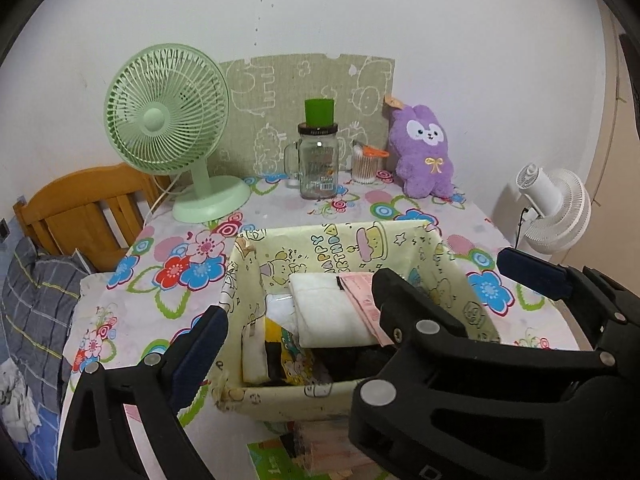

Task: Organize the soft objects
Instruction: 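Open the left tool to drop the pad while the right tool releases the pink packet, then withdraw both tools from the box toward the clear plastic bag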

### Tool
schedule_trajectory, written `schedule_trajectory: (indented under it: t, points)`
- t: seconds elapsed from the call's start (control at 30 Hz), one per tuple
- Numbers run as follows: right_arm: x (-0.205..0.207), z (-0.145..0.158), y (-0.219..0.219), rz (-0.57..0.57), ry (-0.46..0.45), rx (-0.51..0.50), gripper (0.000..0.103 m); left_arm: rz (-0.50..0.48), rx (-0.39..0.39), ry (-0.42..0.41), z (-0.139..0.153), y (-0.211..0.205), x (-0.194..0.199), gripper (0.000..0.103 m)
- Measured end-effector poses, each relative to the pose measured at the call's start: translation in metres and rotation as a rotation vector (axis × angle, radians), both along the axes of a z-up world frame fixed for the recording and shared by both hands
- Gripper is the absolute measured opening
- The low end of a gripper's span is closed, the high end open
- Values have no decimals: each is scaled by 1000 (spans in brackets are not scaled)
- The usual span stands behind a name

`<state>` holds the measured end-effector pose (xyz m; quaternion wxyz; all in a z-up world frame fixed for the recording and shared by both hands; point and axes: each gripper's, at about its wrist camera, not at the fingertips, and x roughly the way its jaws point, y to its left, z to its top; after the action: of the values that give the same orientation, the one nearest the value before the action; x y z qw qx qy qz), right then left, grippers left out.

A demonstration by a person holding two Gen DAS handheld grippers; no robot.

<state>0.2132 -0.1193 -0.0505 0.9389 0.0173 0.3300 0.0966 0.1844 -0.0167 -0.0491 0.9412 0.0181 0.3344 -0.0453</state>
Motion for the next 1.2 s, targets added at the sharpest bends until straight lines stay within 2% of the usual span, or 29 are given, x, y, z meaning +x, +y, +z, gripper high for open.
schedule_trajectory:
  t: [0.77, 1.2]
  points:
    - [-69, 39, -7, -34, -103, -19, 99, -15, -13, -102, 32, -4, -60, 100]
    - [-107, 45, -6, -35, -141, -25, 99, -17, -17, -138, 34, -4, -99, 100]
